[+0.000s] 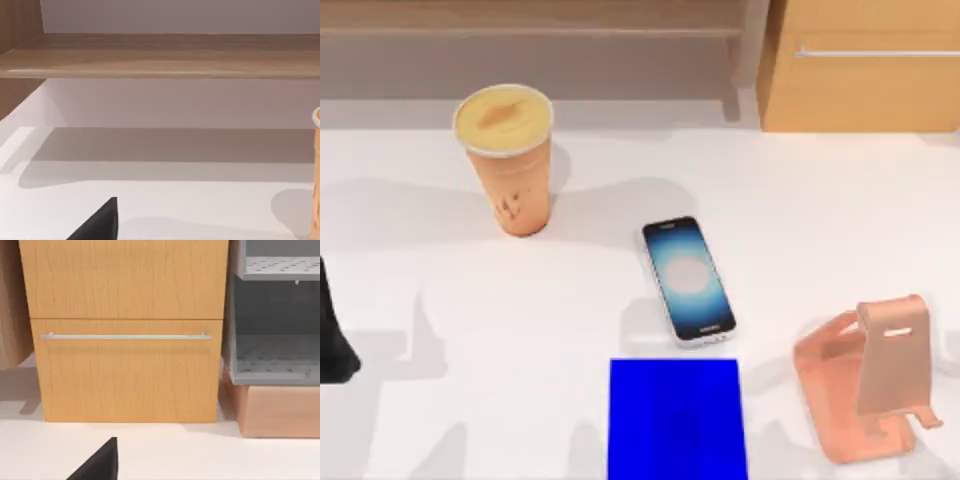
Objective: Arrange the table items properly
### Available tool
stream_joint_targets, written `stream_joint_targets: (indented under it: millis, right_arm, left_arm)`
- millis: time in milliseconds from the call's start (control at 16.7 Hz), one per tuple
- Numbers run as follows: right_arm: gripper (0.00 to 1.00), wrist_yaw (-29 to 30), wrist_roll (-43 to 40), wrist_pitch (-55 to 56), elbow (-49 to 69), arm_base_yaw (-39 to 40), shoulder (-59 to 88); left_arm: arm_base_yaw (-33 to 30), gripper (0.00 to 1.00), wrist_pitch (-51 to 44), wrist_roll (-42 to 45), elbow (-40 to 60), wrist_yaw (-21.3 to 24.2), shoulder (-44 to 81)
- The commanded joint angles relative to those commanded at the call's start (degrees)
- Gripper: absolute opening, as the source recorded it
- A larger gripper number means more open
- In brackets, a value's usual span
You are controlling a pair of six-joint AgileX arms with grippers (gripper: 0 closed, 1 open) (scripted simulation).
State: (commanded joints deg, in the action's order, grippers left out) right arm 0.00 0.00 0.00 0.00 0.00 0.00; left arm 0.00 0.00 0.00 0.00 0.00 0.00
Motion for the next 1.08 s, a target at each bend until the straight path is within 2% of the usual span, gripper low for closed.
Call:
stream_joint_targets:
  millis: [240, 420, 1080]
  right_arm:
    - [1.00, -0.03, 0.17, -1.48, 1.49, -0.11, 1.85]
    - [1.00, -0.09, 0.74, -6.91, 6.78, -0.54, 9.02]
    - [1.00, -0.14, 3.63, -41.03, 38.54, -3.35, 59.13]
  left_arm:
    - [0.00, 1.00, 0.00, 0.00, 0.00, 0.00, 0.00]
    - [0.00, 1.00, 0.00, 0.00, 0.00, 0.00, 0.00]
    - [0.00, 1.00, 0.00, 0.00, 0.00, 0.00, 0.00]
